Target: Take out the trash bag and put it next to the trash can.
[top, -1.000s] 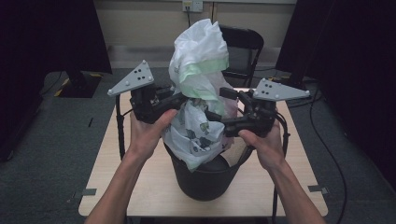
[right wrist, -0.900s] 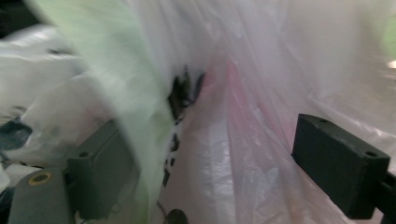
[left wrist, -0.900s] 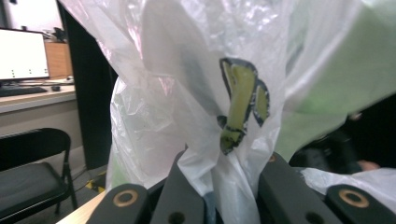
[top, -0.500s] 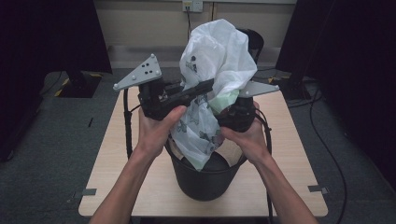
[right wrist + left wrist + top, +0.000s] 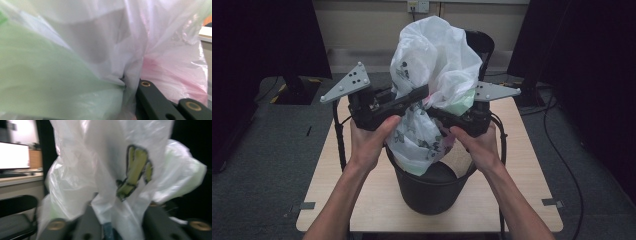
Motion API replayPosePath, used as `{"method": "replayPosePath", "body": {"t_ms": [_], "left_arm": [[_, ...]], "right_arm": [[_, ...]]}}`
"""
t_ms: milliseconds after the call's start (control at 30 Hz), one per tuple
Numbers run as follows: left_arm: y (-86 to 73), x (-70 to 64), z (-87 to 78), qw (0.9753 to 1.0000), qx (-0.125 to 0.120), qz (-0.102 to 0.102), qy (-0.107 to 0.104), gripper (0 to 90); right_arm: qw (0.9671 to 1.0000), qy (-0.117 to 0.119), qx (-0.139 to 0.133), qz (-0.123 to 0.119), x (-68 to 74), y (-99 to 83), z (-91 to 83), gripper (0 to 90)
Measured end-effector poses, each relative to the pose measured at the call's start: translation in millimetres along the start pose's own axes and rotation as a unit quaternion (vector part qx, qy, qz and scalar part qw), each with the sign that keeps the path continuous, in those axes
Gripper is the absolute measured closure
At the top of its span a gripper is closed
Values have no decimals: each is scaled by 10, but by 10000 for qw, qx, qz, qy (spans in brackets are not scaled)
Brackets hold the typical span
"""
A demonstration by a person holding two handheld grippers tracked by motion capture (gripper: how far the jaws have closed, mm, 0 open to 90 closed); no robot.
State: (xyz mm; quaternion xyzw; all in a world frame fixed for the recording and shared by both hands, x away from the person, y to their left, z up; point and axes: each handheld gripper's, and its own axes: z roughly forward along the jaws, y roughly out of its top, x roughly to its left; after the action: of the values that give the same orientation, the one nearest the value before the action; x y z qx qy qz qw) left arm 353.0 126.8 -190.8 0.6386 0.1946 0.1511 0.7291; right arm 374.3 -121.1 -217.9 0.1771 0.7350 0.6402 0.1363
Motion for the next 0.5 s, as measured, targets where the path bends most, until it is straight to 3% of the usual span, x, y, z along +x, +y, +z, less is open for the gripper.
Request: {"method": "replayPosePath", "body": {"t_ms": [67, 133, 300, 367, 500], "left_arm": [[-17, 30, -41, 10000, -40, -24, 55, 685], [-41, 45, -72, 9997, -60, -42, 217, 561], [-108, 126, -124, 9996, -15, -147, 240, 261], [-151, 160, -112, 9995, 37, -212, 217, 217], [-218, 164, -24, 9994, 269, -116, 198, 151]], "right_arm": [[10000, -14, -87, 45, -22, 9, -10, 865], [9999, -55, -135, 56, -40, 23, -17, 870], [9996, -135, -239, 30, -81, 101, -41, 877], [9994, -126, -314, 72, -94, 140, -56, 879], [9989, -120, -424, 149, -114, 222, -40, 880]]}}
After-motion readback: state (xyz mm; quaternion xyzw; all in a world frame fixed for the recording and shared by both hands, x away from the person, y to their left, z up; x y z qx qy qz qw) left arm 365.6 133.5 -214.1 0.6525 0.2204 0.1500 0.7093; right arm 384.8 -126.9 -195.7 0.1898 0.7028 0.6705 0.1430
